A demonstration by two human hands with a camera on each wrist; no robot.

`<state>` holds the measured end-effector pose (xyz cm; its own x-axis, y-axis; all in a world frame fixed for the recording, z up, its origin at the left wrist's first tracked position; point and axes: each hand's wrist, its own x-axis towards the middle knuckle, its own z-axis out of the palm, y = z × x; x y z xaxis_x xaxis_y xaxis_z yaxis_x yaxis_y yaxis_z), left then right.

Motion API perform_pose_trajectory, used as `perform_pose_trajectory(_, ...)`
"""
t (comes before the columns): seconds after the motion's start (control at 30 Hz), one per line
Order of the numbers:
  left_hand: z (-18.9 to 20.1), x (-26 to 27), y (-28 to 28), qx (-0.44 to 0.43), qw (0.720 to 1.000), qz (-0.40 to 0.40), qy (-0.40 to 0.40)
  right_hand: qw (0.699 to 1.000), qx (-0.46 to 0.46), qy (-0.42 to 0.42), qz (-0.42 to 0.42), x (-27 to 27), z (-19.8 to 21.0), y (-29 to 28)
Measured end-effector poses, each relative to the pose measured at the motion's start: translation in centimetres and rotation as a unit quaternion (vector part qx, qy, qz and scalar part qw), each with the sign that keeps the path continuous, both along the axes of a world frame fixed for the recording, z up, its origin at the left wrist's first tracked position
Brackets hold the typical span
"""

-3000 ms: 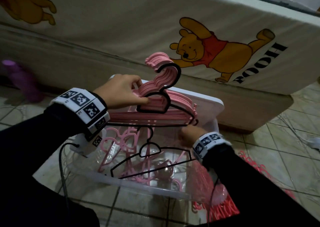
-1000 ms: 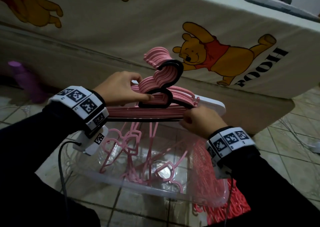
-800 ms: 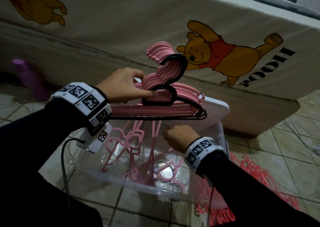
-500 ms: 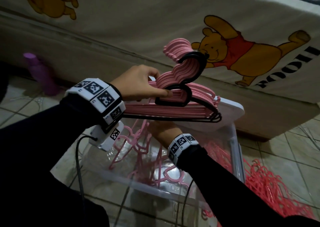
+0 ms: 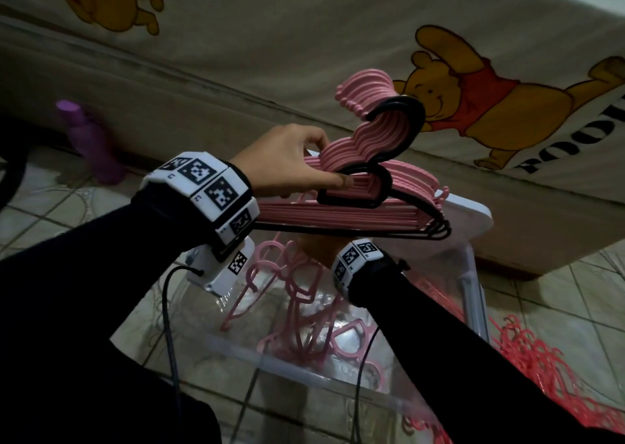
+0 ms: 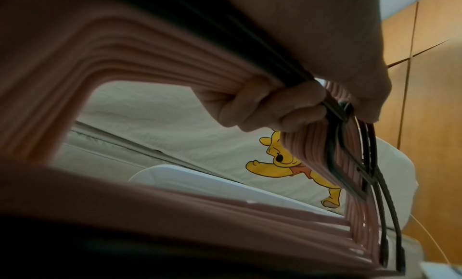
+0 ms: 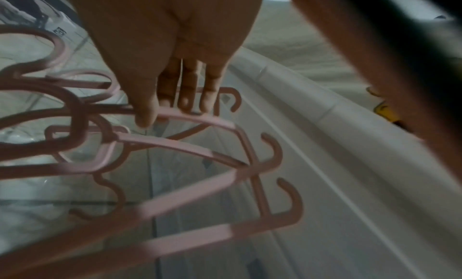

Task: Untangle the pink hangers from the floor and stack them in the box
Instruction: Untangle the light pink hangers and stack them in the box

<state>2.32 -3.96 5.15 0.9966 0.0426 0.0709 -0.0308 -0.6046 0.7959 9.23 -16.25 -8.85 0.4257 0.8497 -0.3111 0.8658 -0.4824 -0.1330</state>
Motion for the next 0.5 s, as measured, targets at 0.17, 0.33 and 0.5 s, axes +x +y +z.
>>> perform_pose_trajectory(0.17, 0.2, 0.0, -0.3, -0.017, 1.0, 0.014, -0.012, 0.988, 0.073, -0.132, -0.045, 0.6, 2.4, -2.3)
perform_pose_trajectory(0.33, 0.4, 0.0, -0.9, -0.06, 0.998, 0.025, -0.016, 0.972, -0.108, -0.196, 0.066, -0.6, 4.0, -8.0)
perform_pose_trajectory(0.5, 0.3, 0.0, -1.1, -0.104, 0.993, 0.047, -0.035, 0.975, -0.079, -0.204, 0.042, -1.5, 6.4, -10.8)
